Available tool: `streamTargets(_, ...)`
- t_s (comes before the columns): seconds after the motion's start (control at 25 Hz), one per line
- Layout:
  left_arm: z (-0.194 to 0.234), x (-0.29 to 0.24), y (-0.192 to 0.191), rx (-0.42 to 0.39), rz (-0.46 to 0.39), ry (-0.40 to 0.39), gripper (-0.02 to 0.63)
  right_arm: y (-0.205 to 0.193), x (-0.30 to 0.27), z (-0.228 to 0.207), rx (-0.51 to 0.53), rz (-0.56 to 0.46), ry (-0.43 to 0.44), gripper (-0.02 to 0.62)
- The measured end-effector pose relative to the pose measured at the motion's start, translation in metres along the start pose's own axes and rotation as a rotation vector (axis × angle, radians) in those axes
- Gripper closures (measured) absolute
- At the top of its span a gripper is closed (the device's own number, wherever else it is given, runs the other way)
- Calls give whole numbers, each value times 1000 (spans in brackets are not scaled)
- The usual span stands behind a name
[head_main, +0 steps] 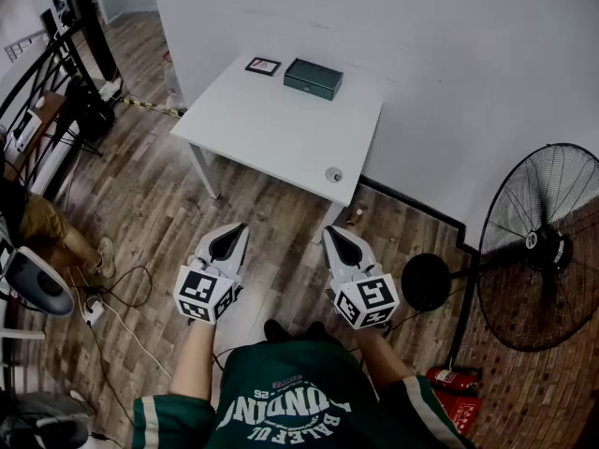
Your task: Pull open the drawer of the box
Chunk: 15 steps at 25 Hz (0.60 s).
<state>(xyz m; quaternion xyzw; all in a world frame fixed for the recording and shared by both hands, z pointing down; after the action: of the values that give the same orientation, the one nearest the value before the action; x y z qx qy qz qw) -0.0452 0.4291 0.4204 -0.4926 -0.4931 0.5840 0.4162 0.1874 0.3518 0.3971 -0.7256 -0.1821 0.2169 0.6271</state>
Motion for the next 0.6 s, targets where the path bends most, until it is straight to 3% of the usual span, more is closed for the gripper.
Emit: streamTargets(0.6,17,-2,-5,3,10,-19,554,-9,-22,11,-34,21,20,595)
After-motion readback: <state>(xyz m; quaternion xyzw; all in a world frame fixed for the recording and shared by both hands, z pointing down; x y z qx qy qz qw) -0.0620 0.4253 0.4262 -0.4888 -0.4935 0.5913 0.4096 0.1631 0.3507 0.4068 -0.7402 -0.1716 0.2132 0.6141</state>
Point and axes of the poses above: the fingertips, and each gripper's own axes: x backward along the fingers, z to its left, y out of its top, the point moved 7 cm from there along x, backward along the fingers, and after that the axes turned 4 degrees about y, right-handed, at the moved point
